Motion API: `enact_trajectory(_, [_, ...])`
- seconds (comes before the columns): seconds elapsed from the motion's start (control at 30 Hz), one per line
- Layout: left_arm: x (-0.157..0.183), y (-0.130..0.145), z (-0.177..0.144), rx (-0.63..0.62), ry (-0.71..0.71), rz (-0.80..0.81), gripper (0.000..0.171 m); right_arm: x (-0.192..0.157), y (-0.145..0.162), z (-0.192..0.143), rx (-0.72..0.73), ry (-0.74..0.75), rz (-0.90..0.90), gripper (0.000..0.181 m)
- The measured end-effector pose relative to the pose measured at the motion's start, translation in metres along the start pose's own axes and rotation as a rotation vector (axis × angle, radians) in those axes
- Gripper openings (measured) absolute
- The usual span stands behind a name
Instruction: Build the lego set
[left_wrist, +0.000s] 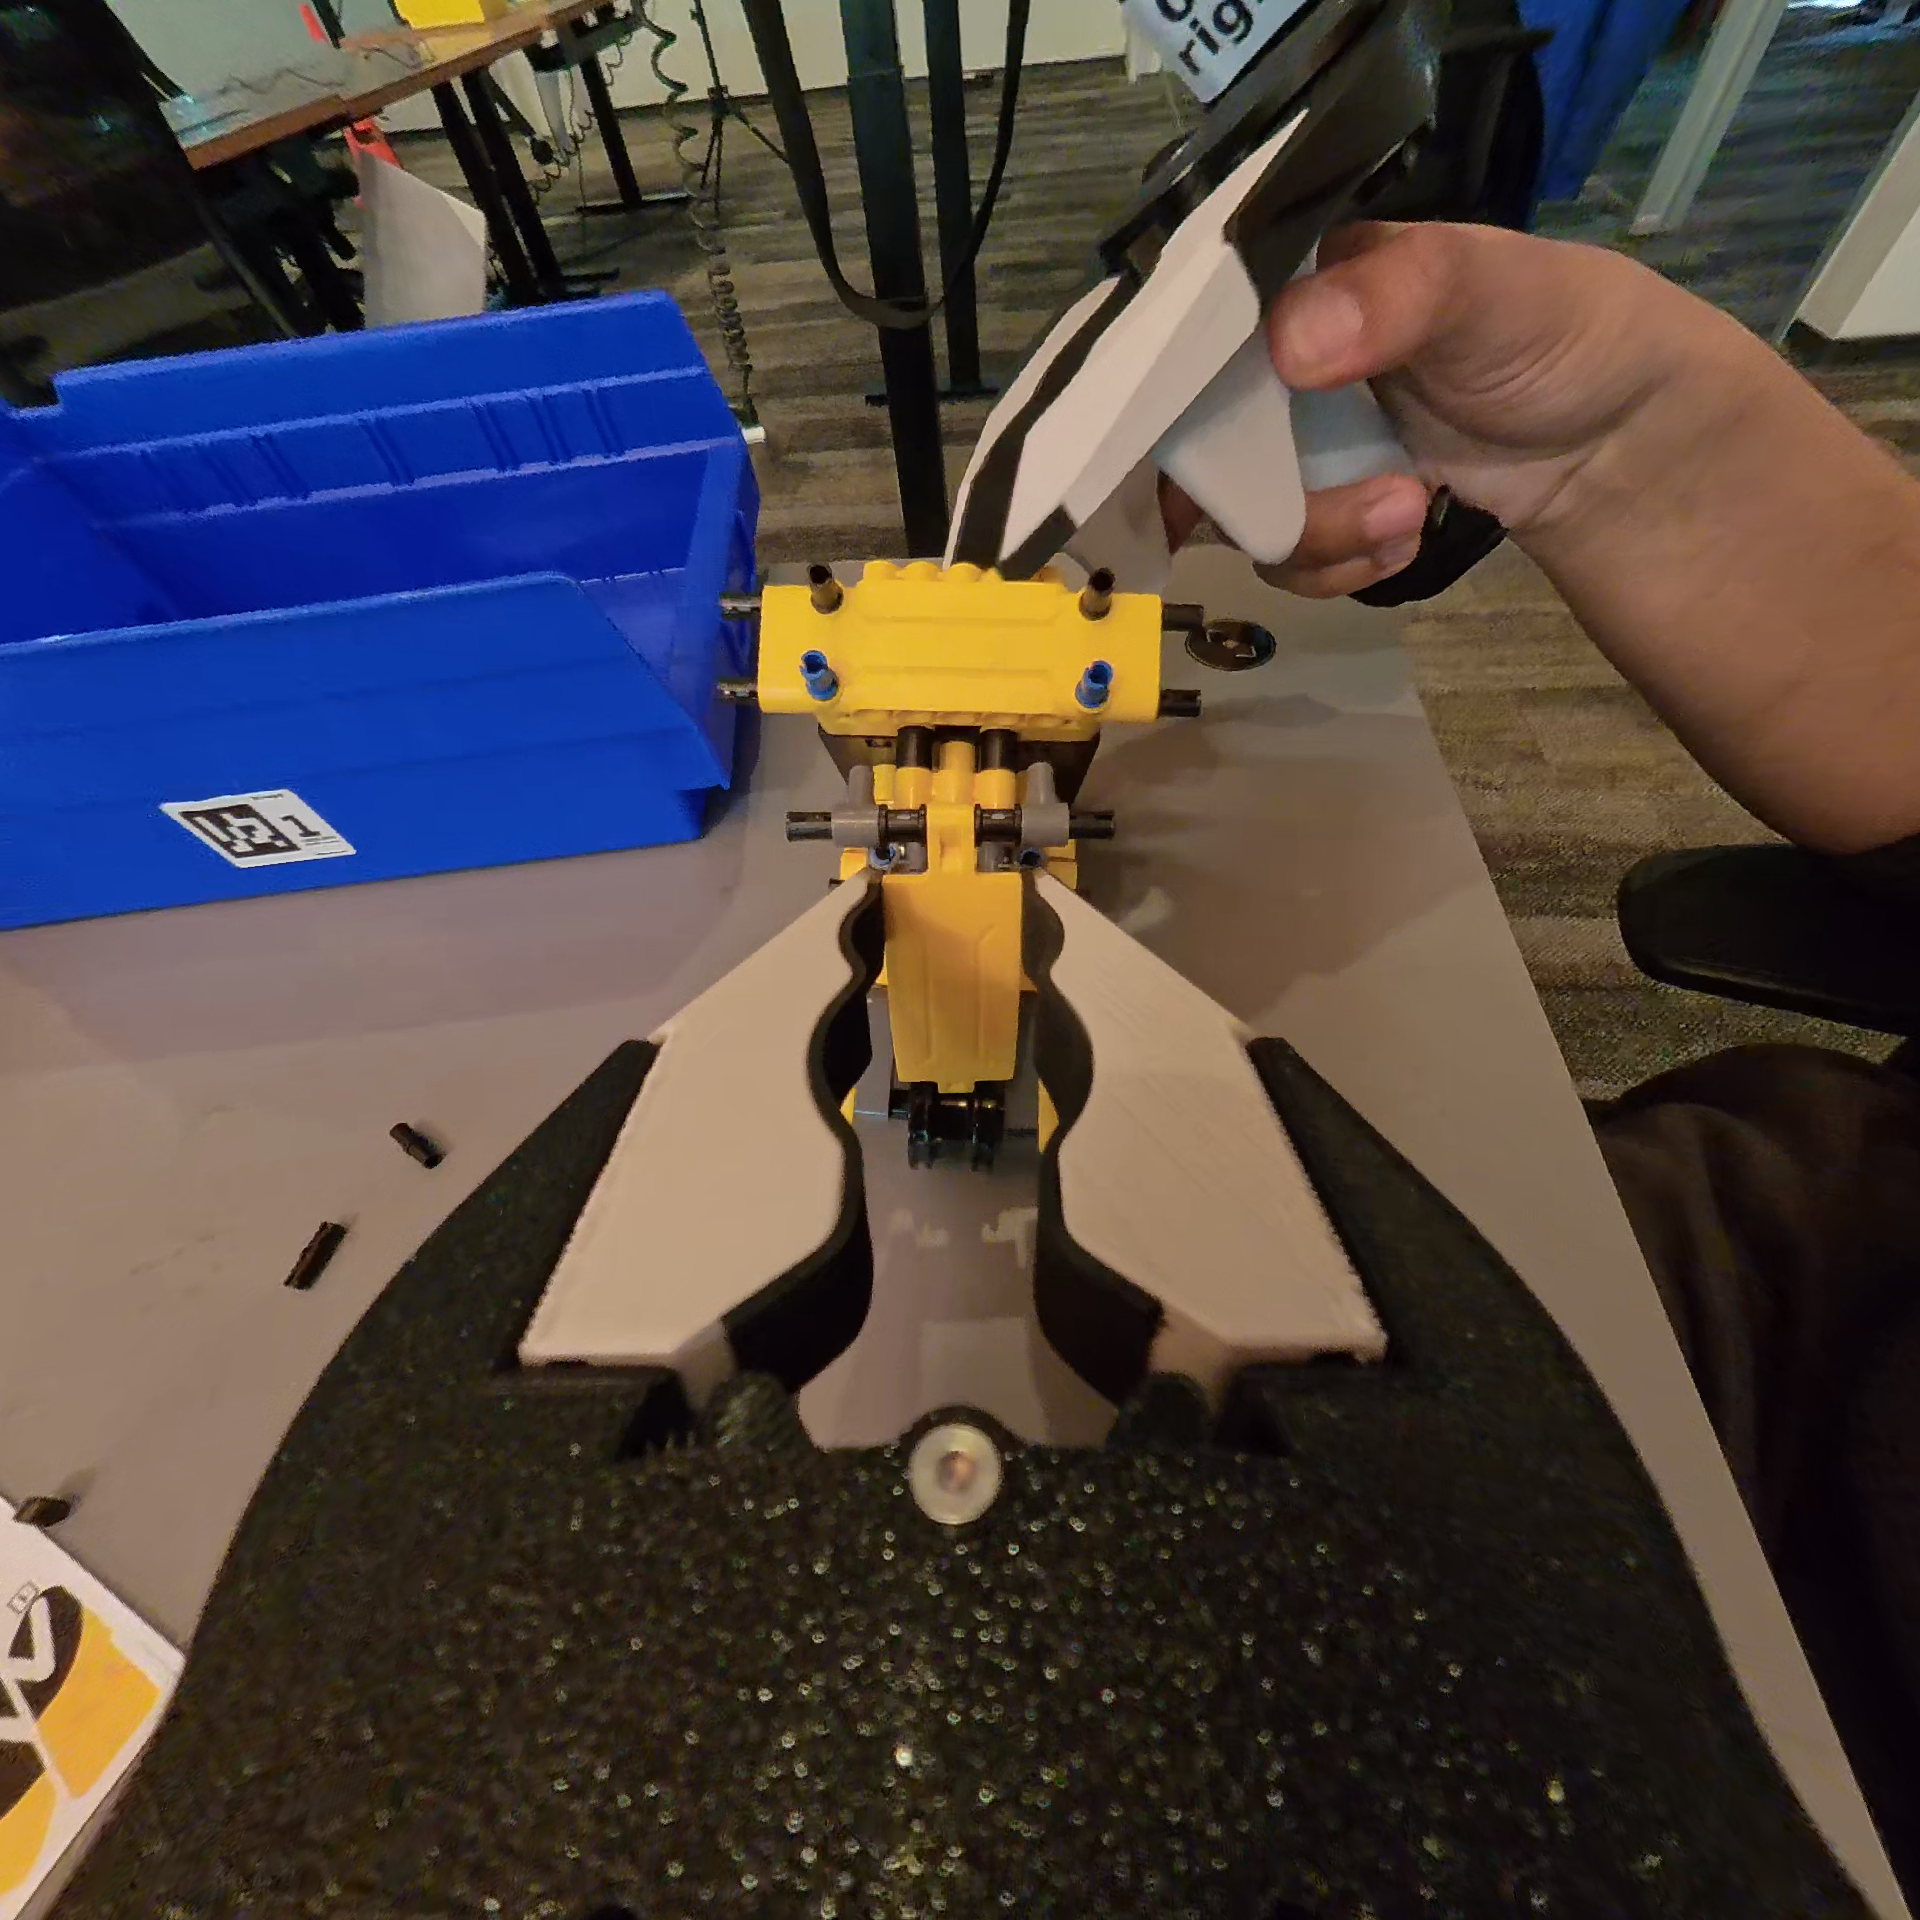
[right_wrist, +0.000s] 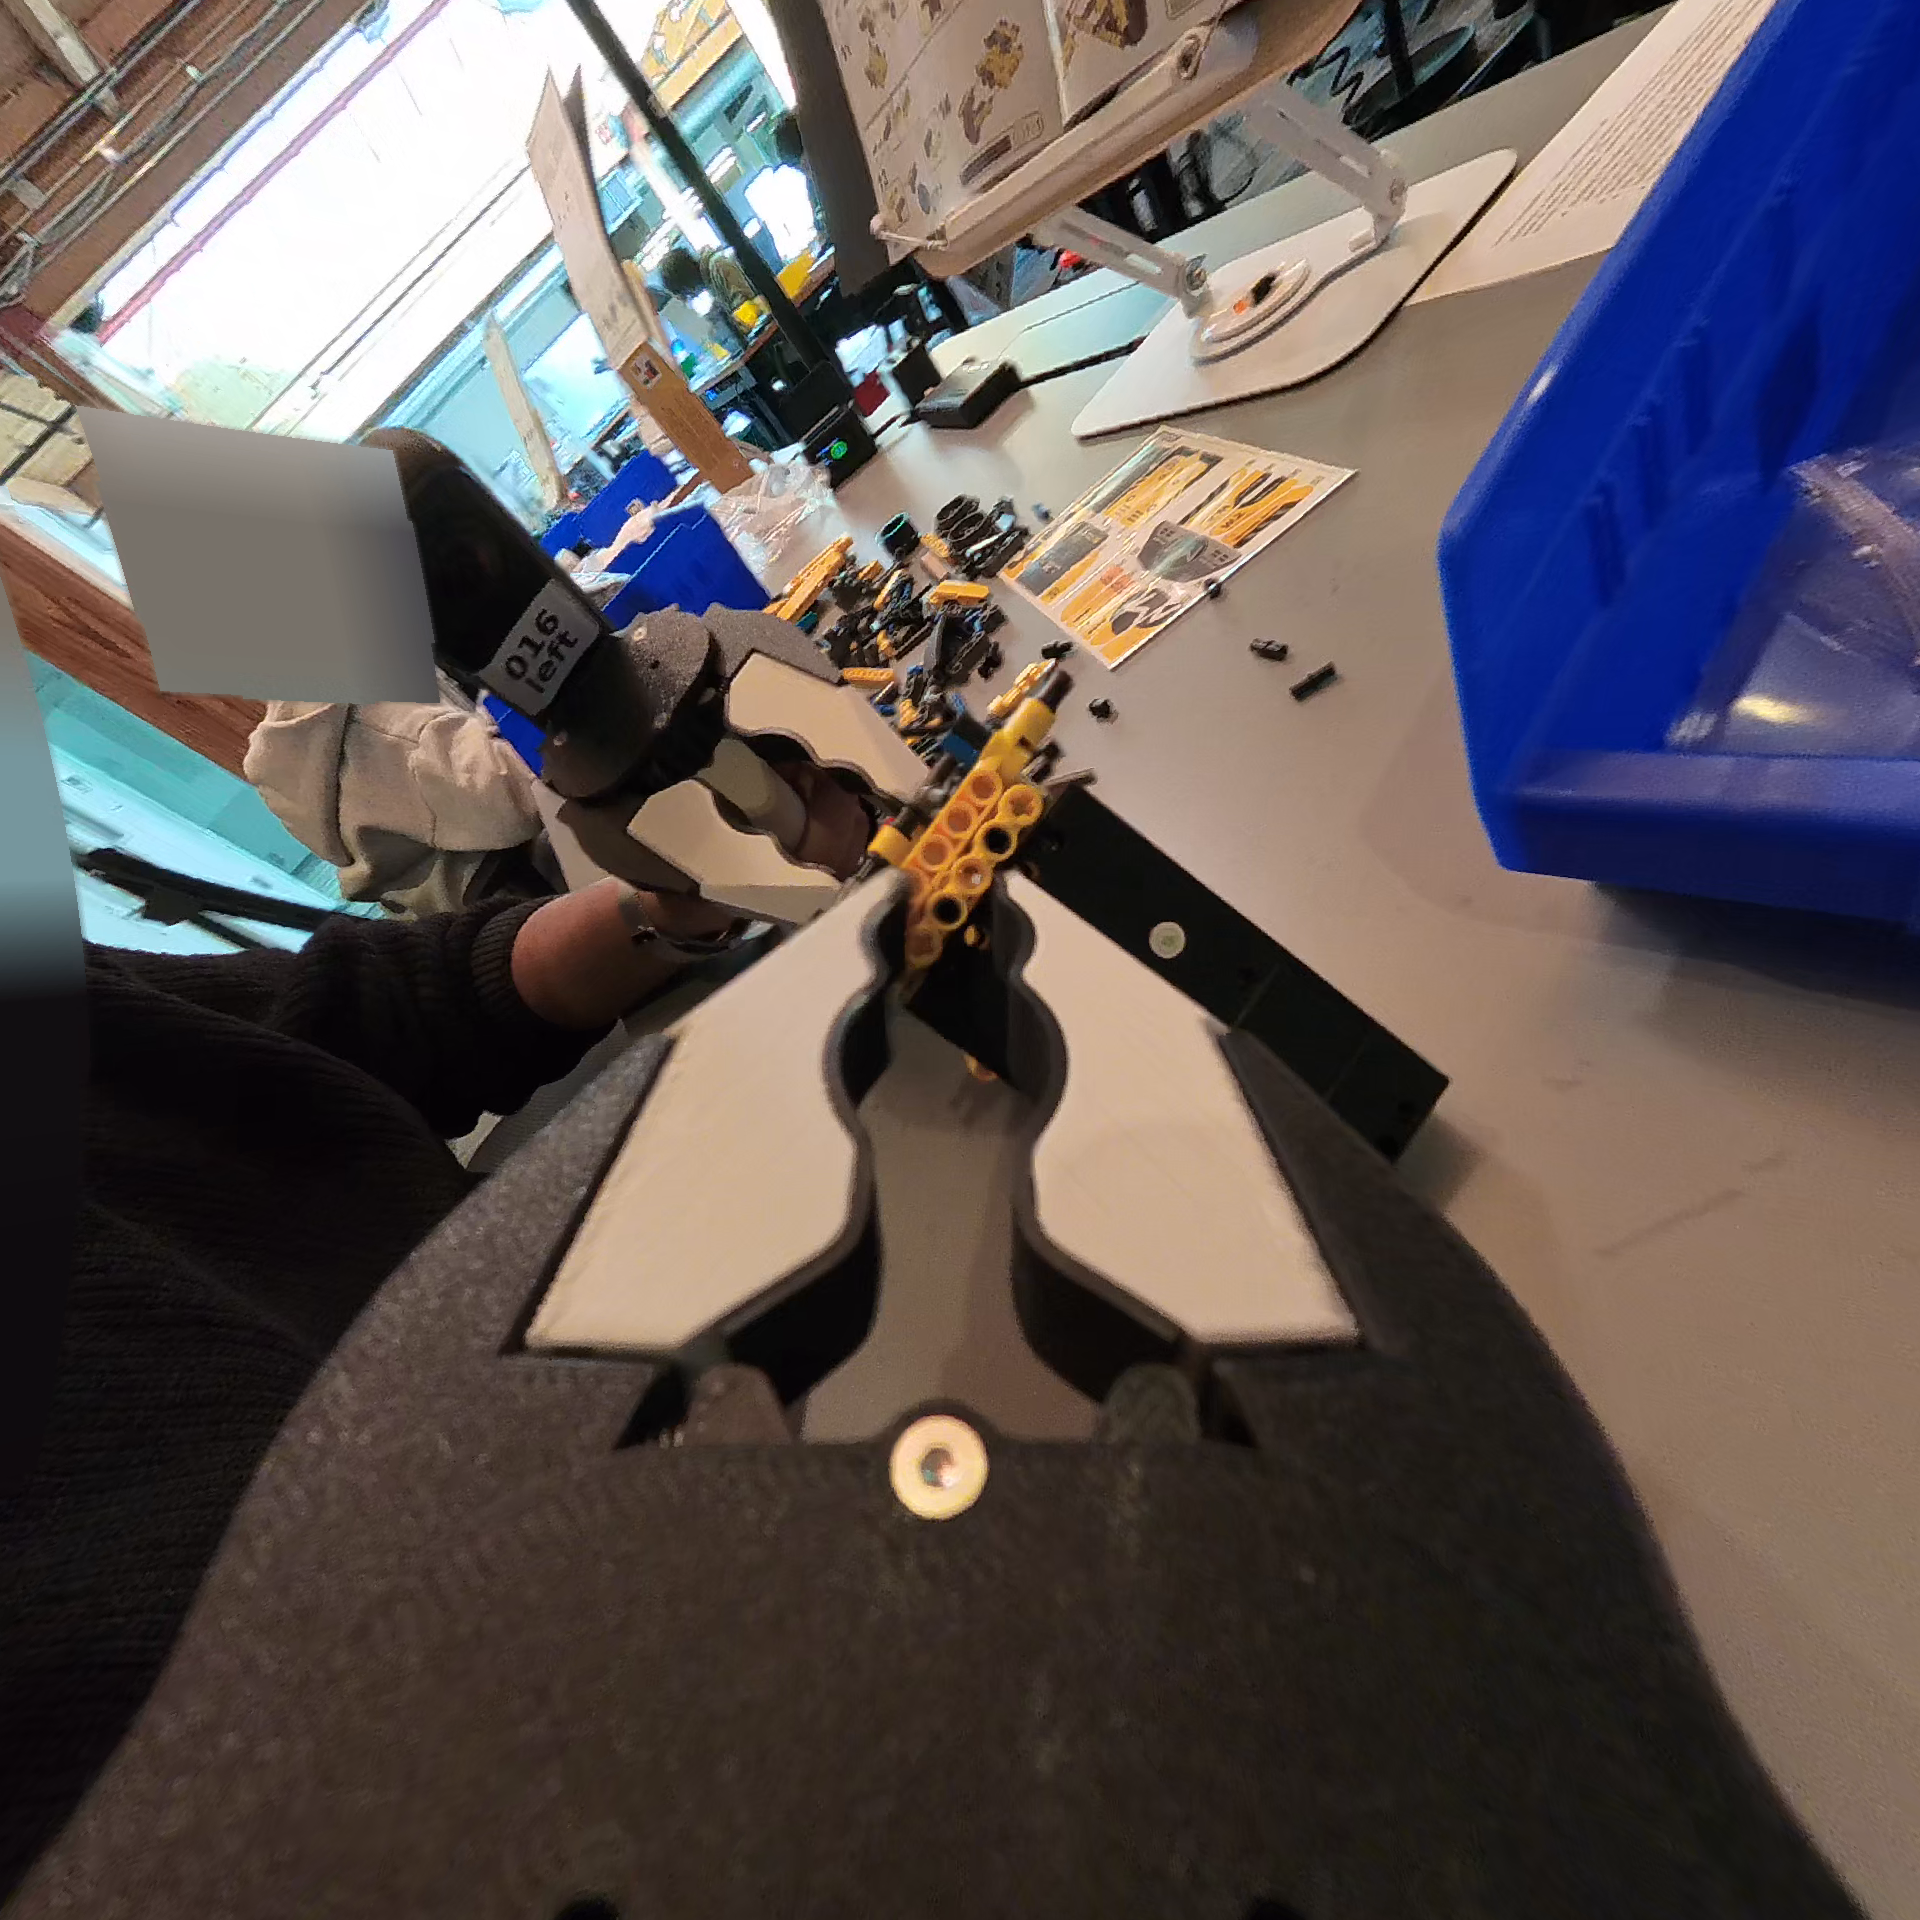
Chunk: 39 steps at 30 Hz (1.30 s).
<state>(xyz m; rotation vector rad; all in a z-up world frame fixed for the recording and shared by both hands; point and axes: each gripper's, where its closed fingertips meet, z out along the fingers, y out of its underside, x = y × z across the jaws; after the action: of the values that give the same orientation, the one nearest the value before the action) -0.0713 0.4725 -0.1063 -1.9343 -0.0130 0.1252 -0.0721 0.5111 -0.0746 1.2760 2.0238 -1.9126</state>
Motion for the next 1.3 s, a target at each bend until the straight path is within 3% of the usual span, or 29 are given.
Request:
enact_trajectory(0.1, [-0.003, -0.001, -0.003, 0.012, -0.003, -0.017, 0.025, -0.002, -0.01, -0.007, 0.047, 0.017, -0.022, 0.032])
enact_trajectory(0.33, [-0.016, -0.02, -0.019, 0.118, -0.09, -0.036, 0.025, -0.037, -0.042, -0.038, 0.202, 0.159, -0.256, 0.039])
enact_trajectory(0.47, [-0.02, -0.039, -0.034, 0.22, -0.177, -0.006, 0.025, -0.073, -0.032, -0.012, 0.178, 0.219, -0.423, 0.039])
enact_trajectory(0.6, [-0.015, -0.054, -0.045, 0.286, -0.237, 0.047, 0.025, -0.081, -0.016, 0.017, 0.111, 0.316, -0.521, 0.039])
enact_trajectory(0.67, [-0.011, -0.058, -0.047, 0.299, -0.264, 0.076, 0.025, -0.081, -0.013, 0.025, 0.105, 0.353, -0.53, 0.037])
enact_trajectory(0.77, [-0.006, -0.059, -0.046, 0.292, -0.293, 0.115, 0.025, -0.082, -0.014, 0.026, 0.15, 0.337, -0.48, 0.019])
enact_trajectory(0.93, [0.002, -0.059, -0.041, 0.28, -0.3, 0.129, 0.025, -0.08, -0.013, 0.027, 0.191, 0.321, -0.433, 0.011])
enact_trajectory(1.3, [0.003, -0.052, -0.036, 0.298, -0.213, 0.065, 0.029, -0.07, -0.019, 0.013, 0.133, 0.604, -0.756, 0.005])
